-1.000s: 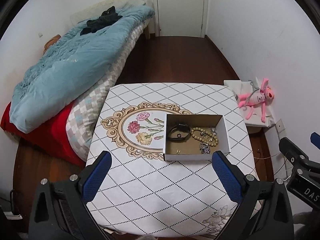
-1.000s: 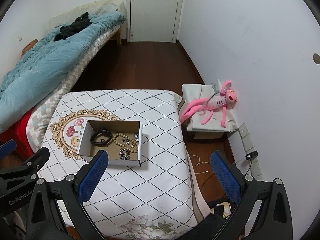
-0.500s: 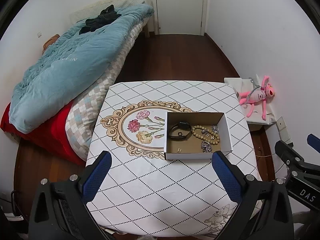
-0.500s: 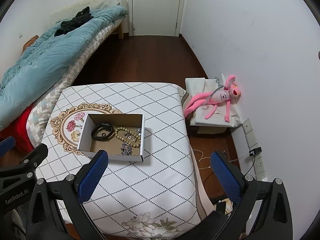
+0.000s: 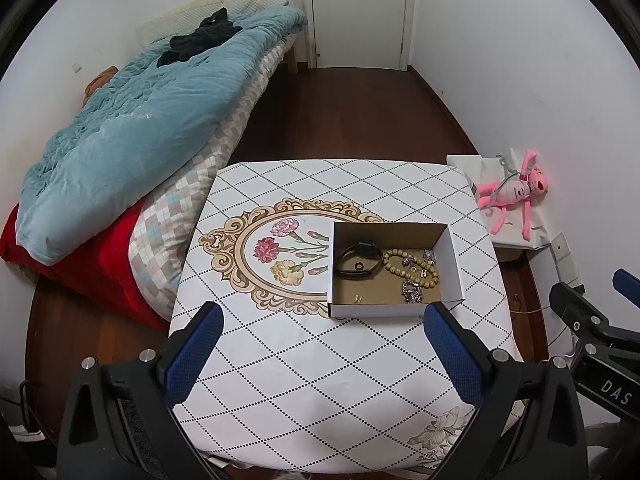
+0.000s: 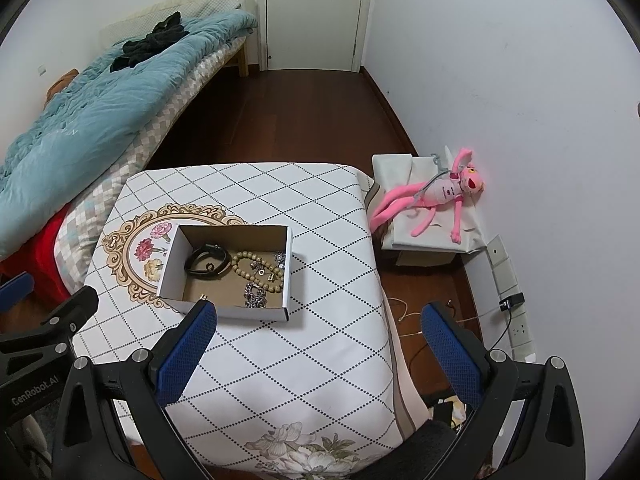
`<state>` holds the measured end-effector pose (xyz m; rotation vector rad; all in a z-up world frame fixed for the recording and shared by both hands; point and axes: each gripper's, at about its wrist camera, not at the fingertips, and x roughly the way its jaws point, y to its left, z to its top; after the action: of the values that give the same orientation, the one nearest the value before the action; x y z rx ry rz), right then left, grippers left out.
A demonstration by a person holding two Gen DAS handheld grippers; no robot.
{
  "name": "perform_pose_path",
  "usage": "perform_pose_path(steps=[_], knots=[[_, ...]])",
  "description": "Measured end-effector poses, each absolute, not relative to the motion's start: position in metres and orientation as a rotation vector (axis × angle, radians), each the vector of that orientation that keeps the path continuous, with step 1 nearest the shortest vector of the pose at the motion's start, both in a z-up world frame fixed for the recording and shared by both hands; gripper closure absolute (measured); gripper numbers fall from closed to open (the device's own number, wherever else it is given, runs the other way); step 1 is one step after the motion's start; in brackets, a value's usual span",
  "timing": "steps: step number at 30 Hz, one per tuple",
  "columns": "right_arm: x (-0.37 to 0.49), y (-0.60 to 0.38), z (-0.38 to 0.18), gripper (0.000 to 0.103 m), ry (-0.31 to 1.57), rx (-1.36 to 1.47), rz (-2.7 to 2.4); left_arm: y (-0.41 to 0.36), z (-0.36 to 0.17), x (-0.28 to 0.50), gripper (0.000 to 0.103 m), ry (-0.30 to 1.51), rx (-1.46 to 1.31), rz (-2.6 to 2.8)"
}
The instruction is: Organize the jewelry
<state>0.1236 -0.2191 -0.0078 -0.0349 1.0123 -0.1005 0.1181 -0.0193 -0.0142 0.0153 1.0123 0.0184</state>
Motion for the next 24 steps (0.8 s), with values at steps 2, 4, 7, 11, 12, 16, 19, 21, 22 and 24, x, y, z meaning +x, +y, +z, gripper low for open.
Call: perform_pose_path(steps=[2, 4, 7, 11, 12, 16, 19, 21, 22, 24], knots=[[0.1226, -0.2189, -0.0075, 0.000, 1.010, -0.034, -0.100, -0.0192, -0.0137, 0.1181, 0.001, 1.010, 0.014, 0.018], [0.1202, -0.2167, -0.0078, 0.000, 1.009, -0.034, -0.099, -0.0198, -0.0125, 0.1182, 0.001, 1.008, 0.014, 0.017], [0.1192, -0.2159, -0.0076, 0.000, 1.007, -0.034, -0.098, -0.0197, -0.0118, 0.1182, 0.001, 1.009, 0.013, 0.016], [0.1200, -0.2166, -0.0068, 0.000, 1.008, -0.035, -0.096, -0.0202, -0.0105, 0.1185, 0.001, 1.005, 0.014, 0.018], [0.1196, -0.2163, -0.0069, 0.000, 1.008, -0.035, -0.096, -0.0208, -0.0097, 0.1188, 0.001, 1.004, 0.014, 0.018], [0.1205, -0.2157, -0.0048, 0.000, 1.008, -0.036, -0.091, -0.0210, -0.0084, 0.1194, 0.001, 1.003, 0.014, 0.017], [0.1200, -0.2140, -0.0039, 0.000, 1.008, -0.036, -0.089, -0.0206, -0.0083, 0.1192, 0.001, 1.001, 0.011, 0.018], [0.1205, -0.2146, -0.0042, 0.000, 1.008, -0.036, -0.089, -0.0211, -0.0056, 0.1202, 0.001, 0.998, 0.012, 0.018], [0.1203, -0.2141, -0.0041, 0.000, 1.009, -0.035, -0.089, -0.0213, -0.0048, 0.1206, 0.001, 0.998, 0.011, 0.017], [0.1203, -0.2145, -0.0043, 0.000, 1.008, -0.036, -0.090, -0.0211, -0.0048, 0.1203, 0.001, 0.999, 0.012, 0.018]])
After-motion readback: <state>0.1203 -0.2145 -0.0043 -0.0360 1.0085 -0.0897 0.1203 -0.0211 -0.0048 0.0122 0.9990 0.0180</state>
